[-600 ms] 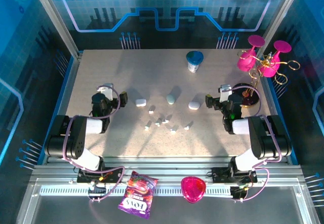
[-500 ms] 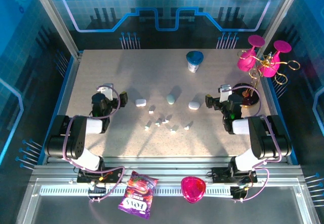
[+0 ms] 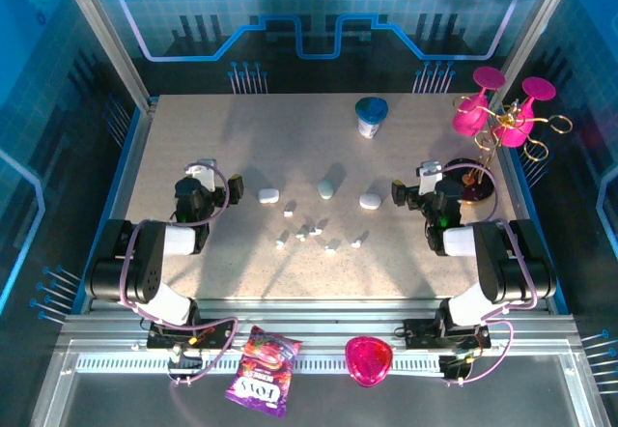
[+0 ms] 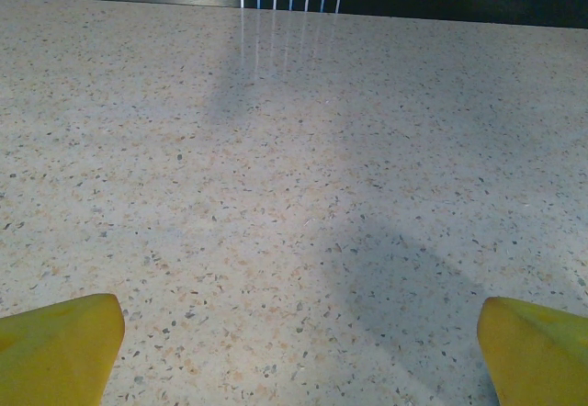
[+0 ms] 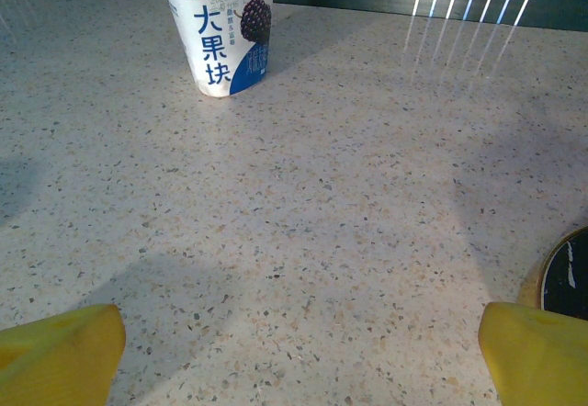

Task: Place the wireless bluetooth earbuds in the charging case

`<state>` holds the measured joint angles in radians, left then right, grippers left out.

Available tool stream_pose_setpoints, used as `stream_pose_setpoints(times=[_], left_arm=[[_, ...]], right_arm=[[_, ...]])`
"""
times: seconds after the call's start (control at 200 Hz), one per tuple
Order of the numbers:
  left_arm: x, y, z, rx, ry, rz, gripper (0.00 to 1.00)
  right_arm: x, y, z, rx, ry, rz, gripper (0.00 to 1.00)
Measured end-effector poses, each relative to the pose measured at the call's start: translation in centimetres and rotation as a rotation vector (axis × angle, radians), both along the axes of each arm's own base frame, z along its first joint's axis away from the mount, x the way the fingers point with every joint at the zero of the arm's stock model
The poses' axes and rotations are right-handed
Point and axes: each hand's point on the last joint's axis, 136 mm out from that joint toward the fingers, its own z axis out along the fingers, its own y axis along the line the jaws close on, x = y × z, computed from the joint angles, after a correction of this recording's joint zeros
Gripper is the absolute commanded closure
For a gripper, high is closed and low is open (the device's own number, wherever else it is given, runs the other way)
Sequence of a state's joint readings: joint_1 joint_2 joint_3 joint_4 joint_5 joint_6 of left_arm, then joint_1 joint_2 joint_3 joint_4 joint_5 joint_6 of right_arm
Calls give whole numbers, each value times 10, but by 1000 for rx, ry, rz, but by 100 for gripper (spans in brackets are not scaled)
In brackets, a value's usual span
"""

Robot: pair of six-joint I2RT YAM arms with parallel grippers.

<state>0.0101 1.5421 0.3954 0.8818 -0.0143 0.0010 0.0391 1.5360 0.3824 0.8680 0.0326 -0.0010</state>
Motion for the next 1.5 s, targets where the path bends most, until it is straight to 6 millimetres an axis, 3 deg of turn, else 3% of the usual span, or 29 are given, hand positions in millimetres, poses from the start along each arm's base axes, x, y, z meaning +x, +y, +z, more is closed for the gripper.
stream_pose_setpoints(times=[0.38, 0.54, 0.665, 0.825, 0.961, 1.111, 1.291, 1.501], left_arm=[[0, 2, 2, 6, -13, 14, 1], [-14, -2, -1, 24, -15, 23, 1], [-22, -13, 30, 56, -82, 2, 1], [-35, -44, 77, 94, -183, -83, 1], [-45, -79, 91, 105, -182, -201, 1], [-67, -130, 98, 82, -162, -400, 1], [-99, -180, 94, 60, -115, -643, 1], [-113, -194, 80, 60, -63, -763, 1]], right_arm=[[0, 0, 0, 0, 0, 0, 0], [-3, 0, 3, 1, -24, 0, 0], [-13, 3, 13, 2, -48, 18, 0], [-23, 16, 57, -8, -147, 73, 0], [-38, 42, 86, -32, -185, 190, 0], [-50, 82, 102, -98, -159, 376, 0], [-57, 115, 87, -226, -28, 586, 0], [-63, 121, 41, -362, 197, 763, 0]])
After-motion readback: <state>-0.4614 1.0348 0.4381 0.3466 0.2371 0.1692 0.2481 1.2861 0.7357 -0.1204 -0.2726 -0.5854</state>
